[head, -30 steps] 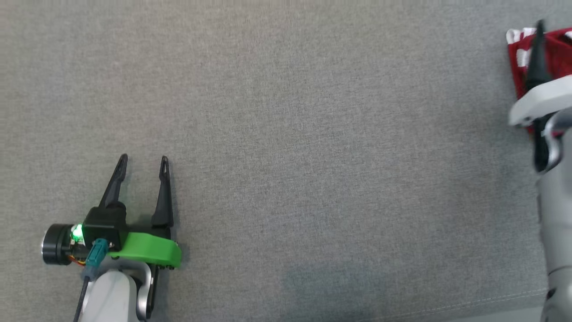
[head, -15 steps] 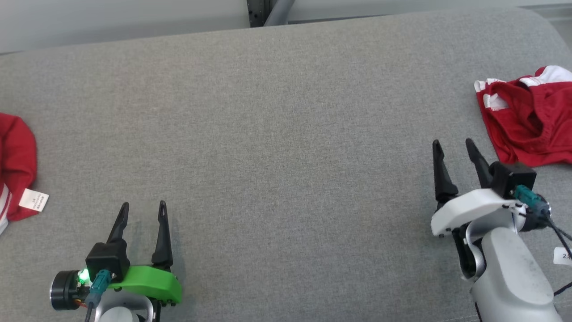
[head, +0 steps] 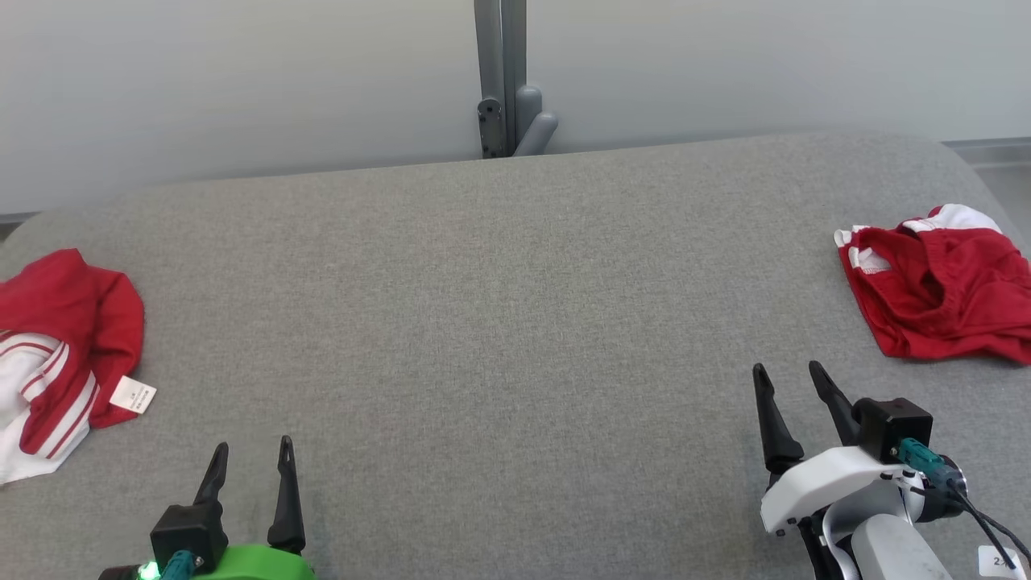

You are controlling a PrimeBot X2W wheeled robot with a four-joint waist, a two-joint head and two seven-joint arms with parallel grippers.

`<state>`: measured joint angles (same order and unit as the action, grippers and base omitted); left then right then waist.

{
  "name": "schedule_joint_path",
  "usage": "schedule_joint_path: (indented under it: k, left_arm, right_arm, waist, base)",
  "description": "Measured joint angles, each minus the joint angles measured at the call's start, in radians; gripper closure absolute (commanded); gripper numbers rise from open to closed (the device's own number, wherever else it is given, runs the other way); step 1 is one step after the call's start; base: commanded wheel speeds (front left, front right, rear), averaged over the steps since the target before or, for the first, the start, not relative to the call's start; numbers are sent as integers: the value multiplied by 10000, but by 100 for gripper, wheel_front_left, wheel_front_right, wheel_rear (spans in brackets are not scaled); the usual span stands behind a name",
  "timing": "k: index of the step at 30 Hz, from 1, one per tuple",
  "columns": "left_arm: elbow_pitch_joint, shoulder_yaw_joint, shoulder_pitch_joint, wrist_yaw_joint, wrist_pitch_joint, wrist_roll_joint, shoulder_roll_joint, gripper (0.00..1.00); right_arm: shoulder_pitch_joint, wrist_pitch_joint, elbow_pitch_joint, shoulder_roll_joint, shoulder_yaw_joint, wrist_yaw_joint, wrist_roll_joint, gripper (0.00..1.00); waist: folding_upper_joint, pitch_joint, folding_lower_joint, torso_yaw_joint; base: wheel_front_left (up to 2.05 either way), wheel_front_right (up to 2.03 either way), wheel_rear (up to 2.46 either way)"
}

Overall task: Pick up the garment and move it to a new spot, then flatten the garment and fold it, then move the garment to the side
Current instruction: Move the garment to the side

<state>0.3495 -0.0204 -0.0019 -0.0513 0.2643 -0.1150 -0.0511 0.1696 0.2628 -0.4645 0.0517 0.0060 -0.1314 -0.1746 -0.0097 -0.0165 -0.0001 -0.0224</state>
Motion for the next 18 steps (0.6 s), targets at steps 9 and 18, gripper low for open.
schedule_joint_path:
  k: [9,18]
  left_arm:
    - [-155,-52,267,121,0,-153,6,0]
    - [-184,84,277,211,-2,-309,10,0]
  right_arm:
    - [-492,0,502,-17,178,2,-299,0]
    - [-621,0,660,-19,267,2,-332,0]
  waist:
    - [0,397,0,138]
    - [0,305,0,263]
  base:
    - [0,0,0]
    - [0,0,0]
